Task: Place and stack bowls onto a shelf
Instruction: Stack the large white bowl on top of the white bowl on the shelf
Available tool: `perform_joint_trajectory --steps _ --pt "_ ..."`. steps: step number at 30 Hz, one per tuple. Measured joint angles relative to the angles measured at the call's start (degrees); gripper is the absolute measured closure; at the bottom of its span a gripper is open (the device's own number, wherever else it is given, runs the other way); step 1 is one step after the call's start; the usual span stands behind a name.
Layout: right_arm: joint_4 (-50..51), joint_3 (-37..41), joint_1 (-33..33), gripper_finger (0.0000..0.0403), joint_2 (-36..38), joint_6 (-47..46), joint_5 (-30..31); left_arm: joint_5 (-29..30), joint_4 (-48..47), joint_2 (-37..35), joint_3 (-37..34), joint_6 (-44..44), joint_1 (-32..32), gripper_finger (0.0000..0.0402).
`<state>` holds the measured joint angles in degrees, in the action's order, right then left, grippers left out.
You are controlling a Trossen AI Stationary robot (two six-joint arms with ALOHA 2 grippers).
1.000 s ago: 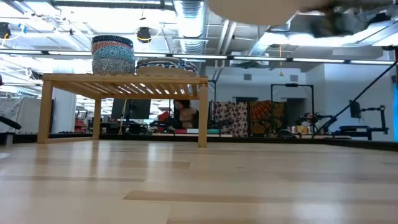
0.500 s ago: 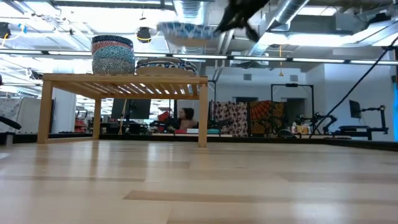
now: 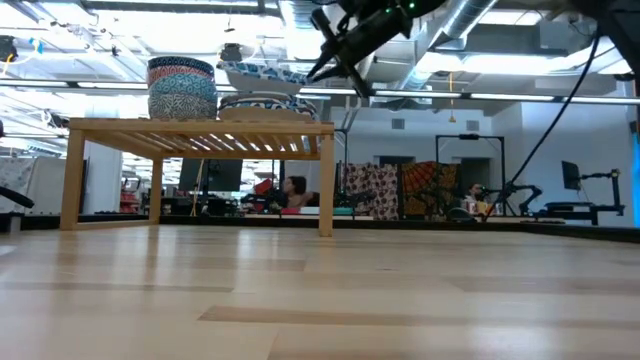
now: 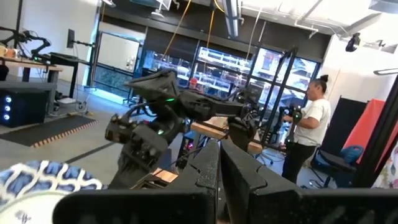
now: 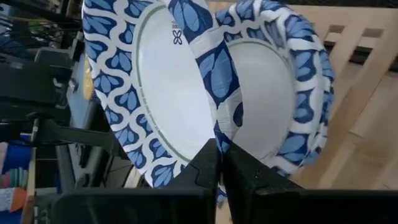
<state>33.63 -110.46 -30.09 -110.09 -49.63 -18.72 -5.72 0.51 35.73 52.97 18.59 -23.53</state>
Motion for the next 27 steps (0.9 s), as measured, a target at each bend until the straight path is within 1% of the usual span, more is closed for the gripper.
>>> perform_joint_trajectory --steps 6,11,15,23,25,27 --pt "1.9 0.1 -0.6 0.0355 -1.1 1.9 -0.7 0.0 -0.2 0.0 0.0 0.0 0.0 0.0401" --pt "1.5 0.1 -0.9 0.0331 -0.7 2.1 -1.0 0.3 -0.2 0.0 0.0 0.0 0.0 0.0401" --pt "0.8 0.0 -1.0 0.0291 -0.5 2.2 -3.3 0.4 -0.2 0.0 0.0 0.0 0.0 0.0401" --pt "0.8 0.1 -1.4 0.0181 -0.5 6.0 -3.3 0.4 -0.2 0.0 0.0 0.0 0.0 0.0401" --pt "1.5 0.1 -2.3 0.0162 -0.5 6.3 -3.4 0.8 -0.2 -0.1 0.0 0.0 0.0 0.0401" --pt "3.9 0.1 -3.1 0.0152 0.0 8.1 -3.3 1.5 -0.2 -0.1 0.0 0.0 0.0 0.0401"
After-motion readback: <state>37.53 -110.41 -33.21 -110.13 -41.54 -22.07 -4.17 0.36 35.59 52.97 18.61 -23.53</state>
